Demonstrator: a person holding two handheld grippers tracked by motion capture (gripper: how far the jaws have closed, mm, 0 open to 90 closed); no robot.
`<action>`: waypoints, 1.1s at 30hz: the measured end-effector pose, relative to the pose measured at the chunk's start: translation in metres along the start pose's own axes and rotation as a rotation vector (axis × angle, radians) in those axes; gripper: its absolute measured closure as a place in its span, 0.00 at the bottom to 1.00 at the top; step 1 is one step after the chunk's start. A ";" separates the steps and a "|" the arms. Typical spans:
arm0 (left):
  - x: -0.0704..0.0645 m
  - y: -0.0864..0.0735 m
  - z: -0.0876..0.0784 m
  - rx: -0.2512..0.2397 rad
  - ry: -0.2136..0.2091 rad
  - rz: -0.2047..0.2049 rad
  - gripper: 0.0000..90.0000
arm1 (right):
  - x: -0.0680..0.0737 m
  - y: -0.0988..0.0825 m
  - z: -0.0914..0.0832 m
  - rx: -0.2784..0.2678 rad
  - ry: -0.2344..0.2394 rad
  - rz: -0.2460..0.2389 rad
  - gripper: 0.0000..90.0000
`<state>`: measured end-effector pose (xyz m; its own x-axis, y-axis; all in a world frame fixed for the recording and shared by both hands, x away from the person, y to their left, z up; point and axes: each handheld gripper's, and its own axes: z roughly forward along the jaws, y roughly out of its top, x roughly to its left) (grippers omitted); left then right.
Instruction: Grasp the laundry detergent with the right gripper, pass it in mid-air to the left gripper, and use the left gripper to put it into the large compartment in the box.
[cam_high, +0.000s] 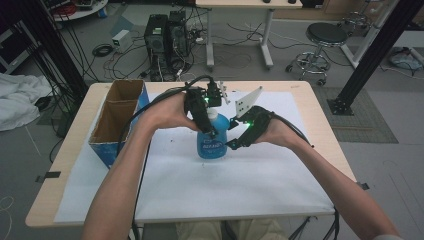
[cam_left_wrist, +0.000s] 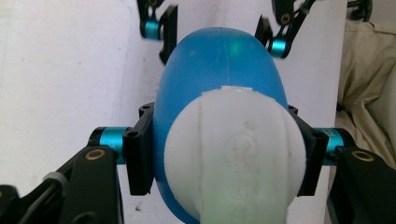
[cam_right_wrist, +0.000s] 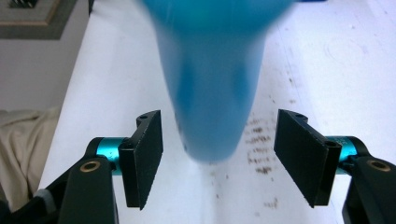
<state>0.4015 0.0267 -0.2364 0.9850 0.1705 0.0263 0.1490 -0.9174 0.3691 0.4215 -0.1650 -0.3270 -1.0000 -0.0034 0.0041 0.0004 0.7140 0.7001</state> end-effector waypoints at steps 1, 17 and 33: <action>0.001 -0.001 -0.003 0.003 0.005 -0.002 0.42 | 0.000 -0.001 -0.001 0.008 -0.007 -0.002 0.35; 0.005 -0.023 -0.073 0.021 0.078 -0.096 0.42 | 0.001 -0.021 -0.030 0.112 -0.090 0.044 0.30; 0.017 -0.054 -0.143 0.038 0.143 -0.225 0.42 | 0.009 -0.055 -0.068 0.186 -0.168 0.109 0.26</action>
<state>0.3975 0.1304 -0.1225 0.9047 0.4186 0.0793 0.3689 -0.8628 0.3456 0.4129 -0.2517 -0.3168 -0.9810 0.1855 -0.0569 0.1227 0.8204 0.5585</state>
